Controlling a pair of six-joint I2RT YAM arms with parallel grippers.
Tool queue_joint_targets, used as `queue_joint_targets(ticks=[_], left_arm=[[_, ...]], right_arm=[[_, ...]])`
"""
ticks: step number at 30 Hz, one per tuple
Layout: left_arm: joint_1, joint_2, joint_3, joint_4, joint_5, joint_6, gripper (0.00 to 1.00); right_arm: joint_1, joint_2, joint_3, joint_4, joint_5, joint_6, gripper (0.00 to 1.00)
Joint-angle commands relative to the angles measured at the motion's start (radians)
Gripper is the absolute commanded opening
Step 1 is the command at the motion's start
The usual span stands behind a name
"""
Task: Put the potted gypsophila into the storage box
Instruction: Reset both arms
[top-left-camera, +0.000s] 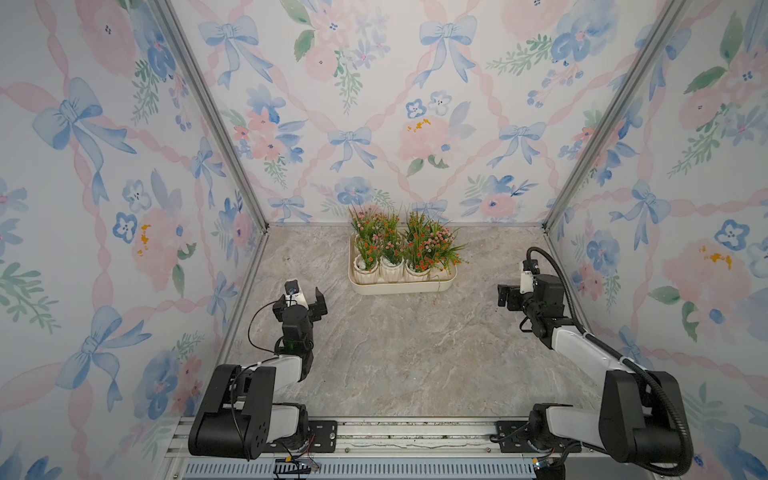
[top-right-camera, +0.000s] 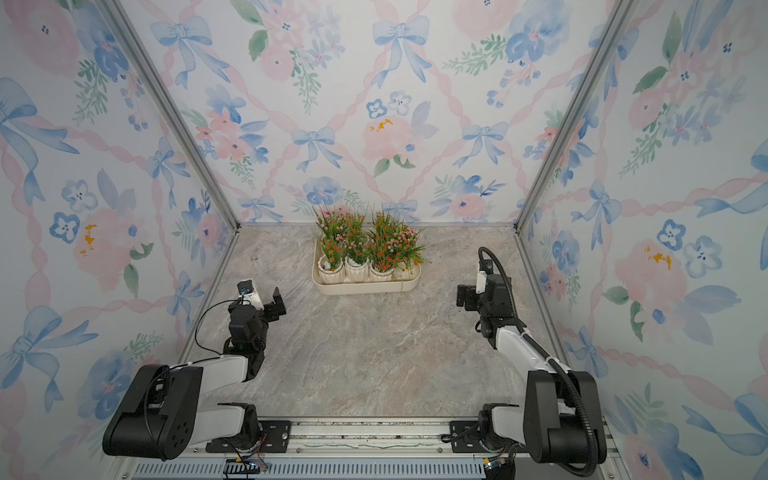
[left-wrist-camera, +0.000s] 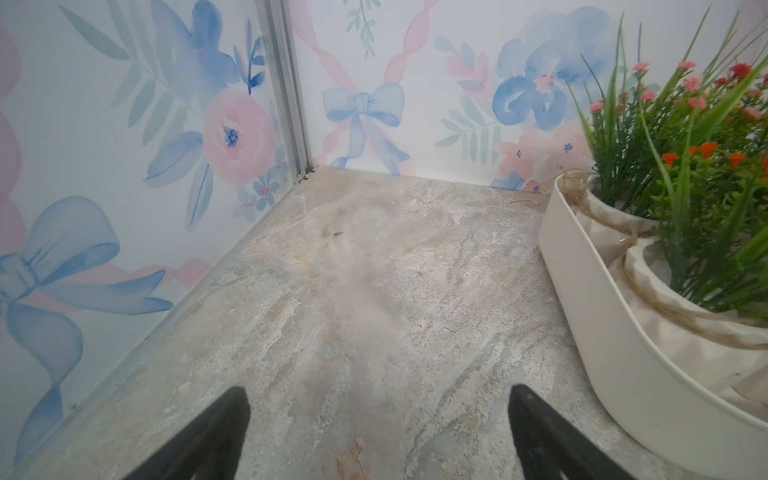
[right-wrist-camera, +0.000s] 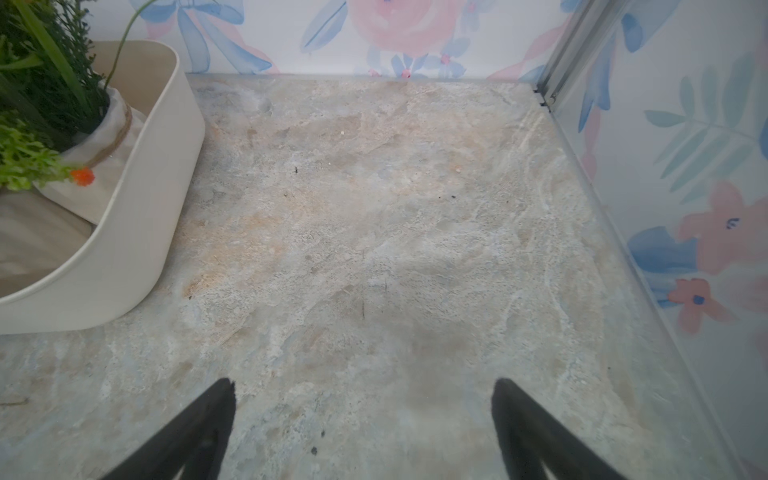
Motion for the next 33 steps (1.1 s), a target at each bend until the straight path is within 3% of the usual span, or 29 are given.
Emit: queue_joint_targets(ticks=[1,8,13,24,29,33], left_arm=[[0.01,0.004,-0.012,0.061,-0.001,0.037,0.98],[0.021,-0.054,-0.083,0.136,-0.025,0.043,0.98],[0.022,-0.072,-0.109,0.164,0.054,0.018,0.98],[0.027,0.181,-0.047,0.359,0.23,0.01,0.98],[0.008,0.239,-0.052,0.419,0.222,0.03,0.98],[0.008,0.237,-0.052,0.42,0.229,0.033,0.98]], right_arm=[[-0.018,-0.018,-0.045,0.04,0.031,0.005,0.97],[-0.029,-0.073,-0.162,0.11,0.029,0.012,0.97],[-0.029,-0.076,-0.174,0.159,0.02,0.022,0.97],[-0.034,-0.068,-0.192,0.219,0.04,0.01,0.97],[-0.028,-0.092,-0.201,0.231,-0.002,0.084,0.97],[0.012,-0.053,-0.173,0.244,0.04,0.052,0.97]])
